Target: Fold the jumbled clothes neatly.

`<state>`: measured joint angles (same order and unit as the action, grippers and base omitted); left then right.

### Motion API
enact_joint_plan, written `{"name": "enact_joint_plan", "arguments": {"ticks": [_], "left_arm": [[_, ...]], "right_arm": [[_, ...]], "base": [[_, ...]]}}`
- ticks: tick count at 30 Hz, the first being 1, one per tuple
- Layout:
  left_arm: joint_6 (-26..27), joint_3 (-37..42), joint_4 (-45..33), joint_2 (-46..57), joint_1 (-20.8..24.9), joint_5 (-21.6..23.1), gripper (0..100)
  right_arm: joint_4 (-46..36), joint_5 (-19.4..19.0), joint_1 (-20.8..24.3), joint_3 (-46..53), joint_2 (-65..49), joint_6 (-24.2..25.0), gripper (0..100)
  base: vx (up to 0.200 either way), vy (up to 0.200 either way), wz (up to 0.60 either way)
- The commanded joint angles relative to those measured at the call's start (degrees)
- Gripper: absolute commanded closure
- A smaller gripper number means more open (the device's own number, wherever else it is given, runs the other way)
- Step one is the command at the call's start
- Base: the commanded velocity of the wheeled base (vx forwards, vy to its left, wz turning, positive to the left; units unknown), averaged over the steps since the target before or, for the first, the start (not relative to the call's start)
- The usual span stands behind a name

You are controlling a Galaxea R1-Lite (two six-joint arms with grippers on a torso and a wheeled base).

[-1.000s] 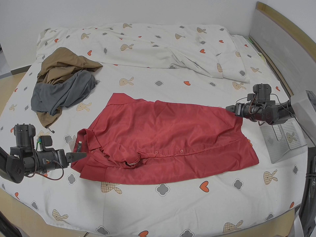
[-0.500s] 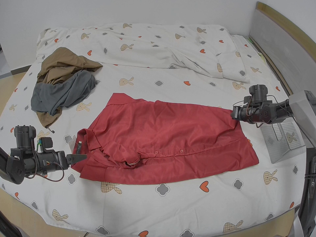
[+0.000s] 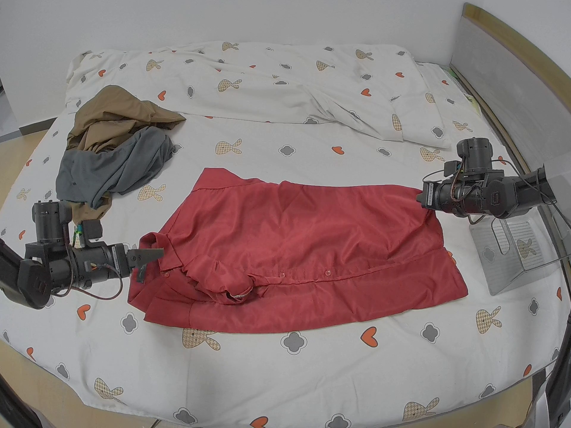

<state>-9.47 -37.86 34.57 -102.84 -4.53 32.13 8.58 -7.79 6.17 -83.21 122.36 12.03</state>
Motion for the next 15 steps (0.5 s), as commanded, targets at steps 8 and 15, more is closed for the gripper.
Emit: {"name": "enact_joint_plan", "arguments": {"ticks": [8,15], "left_arm": [[0.16,-25.07,-9.7,-12.03,1.72,-0.14,0],[5.34,-34.82,-11.81,-19.06,1.63,-1.02,0]], "right_arm": [[0.21,0.23,4.03,8.59,-8.27,-0.17,100],[0.29,0.23,6.31,13.87,-13.46,-0.25,100]], "base": [[0.0,0.0,0.0],[0.0,0.0,0.0]]}}
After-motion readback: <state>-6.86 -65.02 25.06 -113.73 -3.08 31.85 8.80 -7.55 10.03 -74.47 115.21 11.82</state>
